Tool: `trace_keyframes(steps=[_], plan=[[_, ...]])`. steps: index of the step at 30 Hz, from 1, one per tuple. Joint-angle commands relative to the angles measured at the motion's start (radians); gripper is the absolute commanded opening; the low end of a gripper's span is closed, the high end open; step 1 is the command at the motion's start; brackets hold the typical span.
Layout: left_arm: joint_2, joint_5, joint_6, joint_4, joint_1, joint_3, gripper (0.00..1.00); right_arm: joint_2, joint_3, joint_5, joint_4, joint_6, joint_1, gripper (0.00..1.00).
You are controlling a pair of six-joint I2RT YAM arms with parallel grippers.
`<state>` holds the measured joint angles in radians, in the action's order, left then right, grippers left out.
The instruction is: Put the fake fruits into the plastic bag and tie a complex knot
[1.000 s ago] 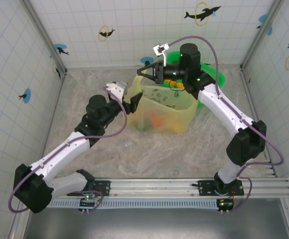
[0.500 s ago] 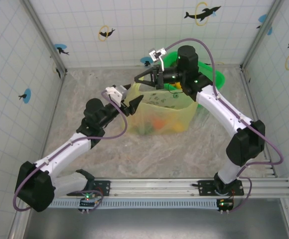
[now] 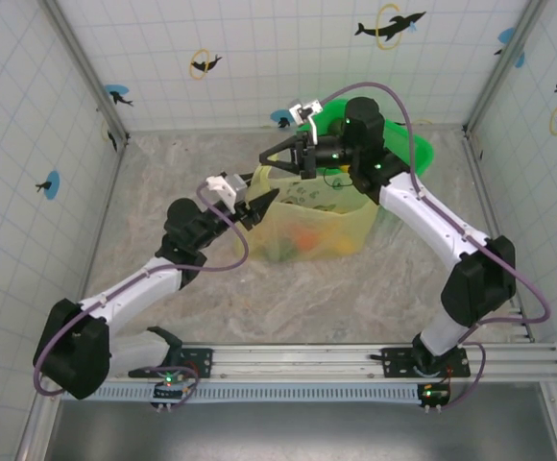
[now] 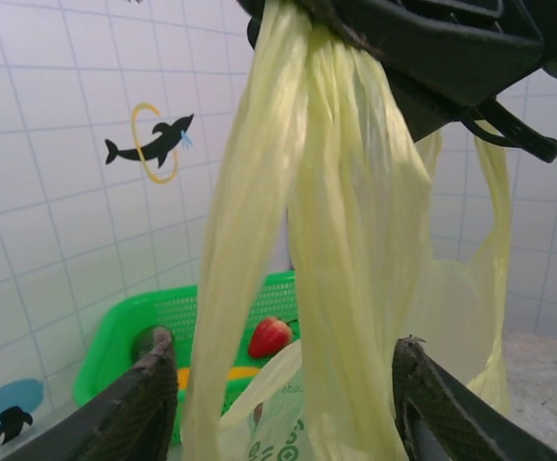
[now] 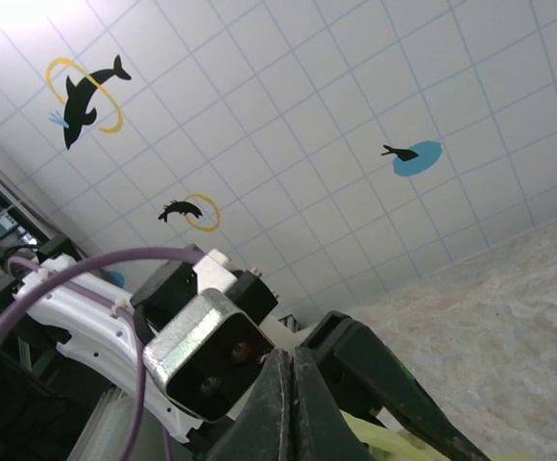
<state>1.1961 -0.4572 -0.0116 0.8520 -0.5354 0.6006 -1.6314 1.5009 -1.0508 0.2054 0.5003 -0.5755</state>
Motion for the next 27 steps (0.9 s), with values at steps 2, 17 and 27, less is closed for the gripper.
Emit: trace_keyframes(steps=[2, 17, 27], plan=[[0.031, -0.027, 0.025, 0.156, 0.005, -0.018, 0.51, 0.055, -0.034, 0.028, 0.113, 0.036, -0.003, 0.0], [0.107, -0.037, 0.051, 0.243, 0.002, -0.001, 0.45, 0.078, -0.156, 0.067, 0.343, 0.185, -0.006, 0.0], [0.134, -0.057, 0.077, 0.263, 0.0, 0.007, 0.2, 0.094, -0.18, 0.105, 0.364, 0.189, -0.006, 0.0]])
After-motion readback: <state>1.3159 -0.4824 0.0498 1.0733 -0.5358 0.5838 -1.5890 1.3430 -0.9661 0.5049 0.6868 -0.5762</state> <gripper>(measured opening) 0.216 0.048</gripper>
